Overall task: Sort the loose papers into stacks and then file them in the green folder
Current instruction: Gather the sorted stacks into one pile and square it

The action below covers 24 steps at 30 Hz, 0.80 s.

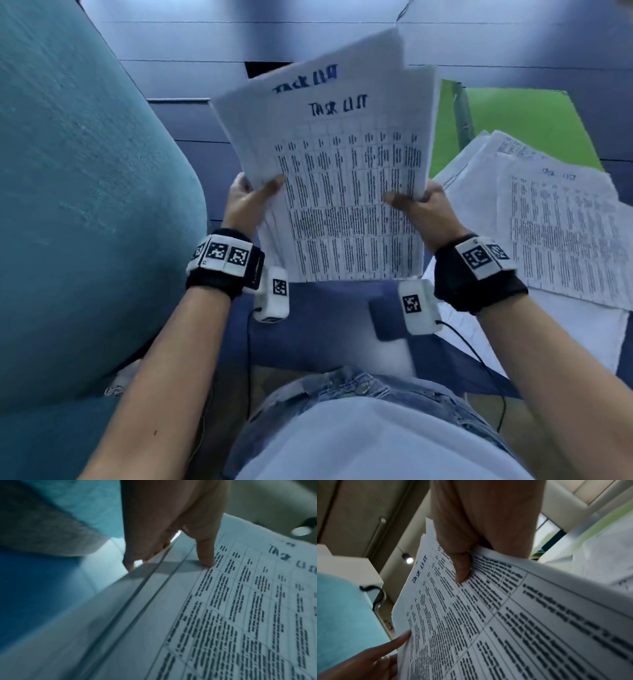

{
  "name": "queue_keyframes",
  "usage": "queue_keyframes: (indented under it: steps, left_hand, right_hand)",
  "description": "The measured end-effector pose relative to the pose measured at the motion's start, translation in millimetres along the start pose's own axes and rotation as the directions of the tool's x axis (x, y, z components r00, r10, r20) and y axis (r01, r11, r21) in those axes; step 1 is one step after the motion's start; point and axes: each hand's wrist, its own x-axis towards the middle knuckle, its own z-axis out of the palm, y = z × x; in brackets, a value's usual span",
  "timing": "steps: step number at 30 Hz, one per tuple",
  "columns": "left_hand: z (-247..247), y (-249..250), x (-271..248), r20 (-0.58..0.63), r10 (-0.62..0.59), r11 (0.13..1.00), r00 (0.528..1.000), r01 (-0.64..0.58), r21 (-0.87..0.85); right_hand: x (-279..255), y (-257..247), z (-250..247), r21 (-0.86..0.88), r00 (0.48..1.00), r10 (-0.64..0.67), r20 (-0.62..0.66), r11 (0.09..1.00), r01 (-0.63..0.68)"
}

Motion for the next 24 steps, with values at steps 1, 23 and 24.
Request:
queue_keyframes:
  steps: [1,23,24]
  left_hand:
    - [8.7,13.3,-4.3,0.051,0.069,0.997,0.996,-0.068,-0.022]
    - [76.6,52.5,-53.0,0.058,0.414,0.91,0.908,-0.415,-0.002]
    - [76.0,57.2,-54.1,0.054,0.472,0.881,0.88,-0.473,-0.006]
  right_hand:
    - [-4.9,-8.5,-5.9,0.075,0.998,-0.027,-0.062,0.997,0.032]
    - [-32.1,-35.0,-35.1,0.074,0.718,-0.418,-0.556,0.836,0.544]
    - [-32.1,-39.2,-34.0,-0.026,0.65,-0.492,-0.579,0.808,0.589]
